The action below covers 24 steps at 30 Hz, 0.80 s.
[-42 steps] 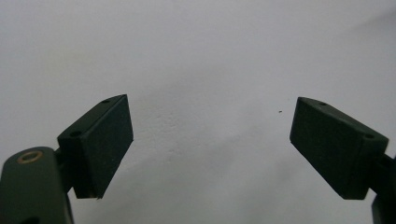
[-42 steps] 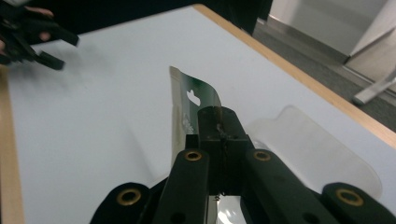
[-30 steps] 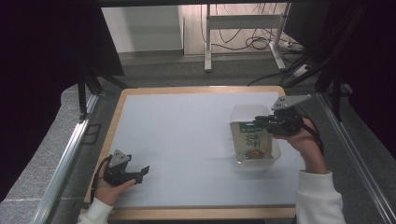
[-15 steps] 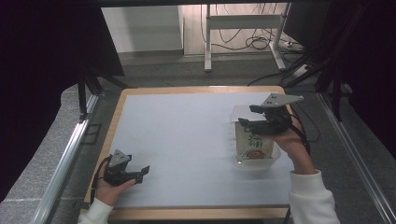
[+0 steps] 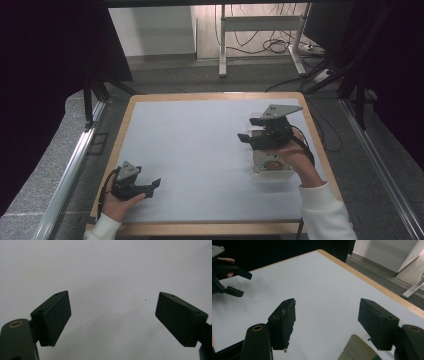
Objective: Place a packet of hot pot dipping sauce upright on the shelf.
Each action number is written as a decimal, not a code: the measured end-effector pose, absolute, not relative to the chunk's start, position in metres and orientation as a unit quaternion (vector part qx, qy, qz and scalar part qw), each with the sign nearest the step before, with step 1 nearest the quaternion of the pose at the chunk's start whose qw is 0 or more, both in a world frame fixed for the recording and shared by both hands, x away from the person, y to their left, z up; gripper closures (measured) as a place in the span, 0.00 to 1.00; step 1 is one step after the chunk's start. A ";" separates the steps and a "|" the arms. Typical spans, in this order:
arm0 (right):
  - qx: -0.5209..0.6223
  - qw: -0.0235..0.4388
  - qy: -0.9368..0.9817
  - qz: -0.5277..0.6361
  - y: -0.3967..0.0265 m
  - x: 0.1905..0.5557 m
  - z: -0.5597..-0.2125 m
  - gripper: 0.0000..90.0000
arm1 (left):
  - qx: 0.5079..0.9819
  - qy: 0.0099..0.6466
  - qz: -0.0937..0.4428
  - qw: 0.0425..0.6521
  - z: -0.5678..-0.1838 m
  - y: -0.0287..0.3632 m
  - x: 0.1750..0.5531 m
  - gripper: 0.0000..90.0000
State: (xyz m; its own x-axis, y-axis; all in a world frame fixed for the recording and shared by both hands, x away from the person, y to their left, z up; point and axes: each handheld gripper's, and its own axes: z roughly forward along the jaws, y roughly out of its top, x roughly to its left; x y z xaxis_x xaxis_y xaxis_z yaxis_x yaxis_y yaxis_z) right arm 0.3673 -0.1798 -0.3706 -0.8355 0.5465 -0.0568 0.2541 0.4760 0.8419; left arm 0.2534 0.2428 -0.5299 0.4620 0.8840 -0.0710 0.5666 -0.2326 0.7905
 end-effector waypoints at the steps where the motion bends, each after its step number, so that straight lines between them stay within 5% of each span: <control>1: 0.240 0.162 0.845 0.450 -0.177 0.366 -0.373 0.33 | 0.760 0.477 0.201 0.393 -0.530 0.243 0.254 0.14; 14: 0.212 0.126 0.851 0.464 -0.127 0.344 -0.393 0.31 | 0.762 0.471 0.199 0.397 -0.529 0.243 0.253 0.14; 24: 0.195 0.099 0.878 0.425 -0.096 0.313 -0.442 0.29 | 0.763 0.471 0.197 0.396 -0.530 0.242 0.251 0.14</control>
